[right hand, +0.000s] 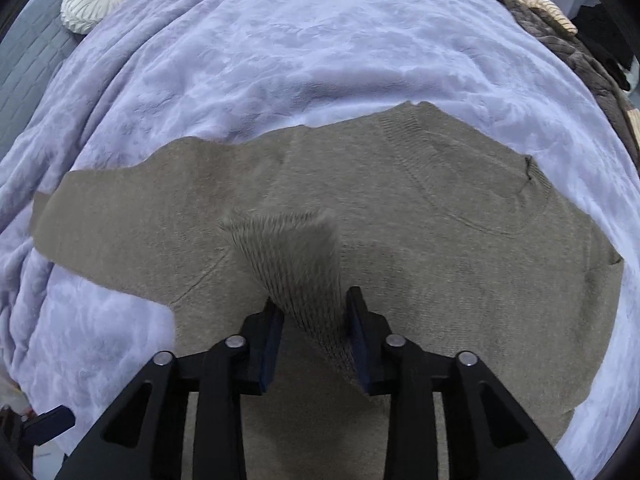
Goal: Fold small clothes
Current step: 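Open the right gripper to lay the cuff on the body, then move the left gripper to the other sleeve and grasp its cuff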
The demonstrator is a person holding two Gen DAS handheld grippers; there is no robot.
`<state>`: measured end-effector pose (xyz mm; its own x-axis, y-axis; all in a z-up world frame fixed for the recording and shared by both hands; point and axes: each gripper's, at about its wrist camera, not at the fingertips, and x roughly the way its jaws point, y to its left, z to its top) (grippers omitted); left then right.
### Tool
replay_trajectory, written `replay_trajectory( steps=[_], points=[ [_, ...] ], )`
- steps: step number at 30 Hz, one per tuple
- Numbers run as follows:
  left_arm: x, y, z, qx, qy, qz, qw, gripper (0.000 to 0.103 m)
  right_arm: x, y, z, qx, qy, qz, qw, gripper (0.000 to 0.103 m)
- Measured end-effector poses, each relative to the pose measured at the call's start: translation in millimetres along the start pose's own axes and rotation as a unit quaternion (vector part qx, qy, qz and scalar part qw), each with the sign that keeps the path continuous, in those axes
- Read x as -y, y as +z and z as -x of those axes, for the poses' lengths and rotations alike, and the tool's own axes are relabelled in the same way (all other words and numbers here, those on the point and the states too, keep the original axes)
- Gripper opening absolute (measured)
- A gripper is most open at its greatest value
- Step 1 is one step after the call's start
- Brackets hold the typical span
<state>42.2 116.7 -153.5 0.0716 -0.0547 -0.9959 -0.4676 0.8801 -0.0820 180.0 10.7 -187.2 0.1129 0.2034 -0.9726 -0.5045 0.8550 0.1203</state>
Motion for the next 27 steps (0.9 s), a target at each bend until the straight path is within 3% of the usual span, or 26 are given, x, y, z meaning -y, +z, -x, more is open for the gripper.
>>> replay_trajectory(
  steps=[3,7,11,14,17,20,22,23,25,27],
  points=[
    [6,1,-5,-0.007,-0.002,0.000,1.0000,0.103,17,-4,37,0.039,0.014,0.001,0.999,0.058],
    [26,3,-4,0.000,-0.007,-0.024,0.9997,0.103,94,-25,75,0.075,-0.046,-0.064,0.994,0.067],
    [41,5,-7,-0.002,-0.007,-0.041,0.9991,0.103,194,-56,56,0.028,-0.151,-0.153,0.976,0.067],
    [51,5,-10,-0.003,0.002,-0.051,0.9987,0.103,232,-71,30,-0.019,-0.195,-0.184,0.963,0.067],
    [55,7,-13,-0.006,0.011,-0.050,0.9987,0.103,220,-70,8,-0.035,-0.171,-0.186,0.967,0.067],
    [58,7,-10,-0.004,0.017,-0.046,0.9988,0.103,169,-59,-9,-0.042,-0.145,-0.129,0.980,0.071],
    [59,8,-4,0.007,0.017,-0.048,0.9987,0.103,145,-55,-7,-0.030,-0.078,-0.104,0.991,0.070],
    [58,8,-1,0.012,0.019,-0.049,0.9985,0.103,132,-52,-4,-0.025,-0.069,-0.083,0.994,0.069],
    [58,10,2,0.017,0.021,-0.046,0.9986,0.103,116,-49,0,-0.011,-0.101,-0.046,0.994,0.070],
    [57,10,4,0.017,0.018,-0.039,0.9989,0.103,110,-49,0,-0.011,-0.090,-0.038,0.995,0.070]
  ],
)
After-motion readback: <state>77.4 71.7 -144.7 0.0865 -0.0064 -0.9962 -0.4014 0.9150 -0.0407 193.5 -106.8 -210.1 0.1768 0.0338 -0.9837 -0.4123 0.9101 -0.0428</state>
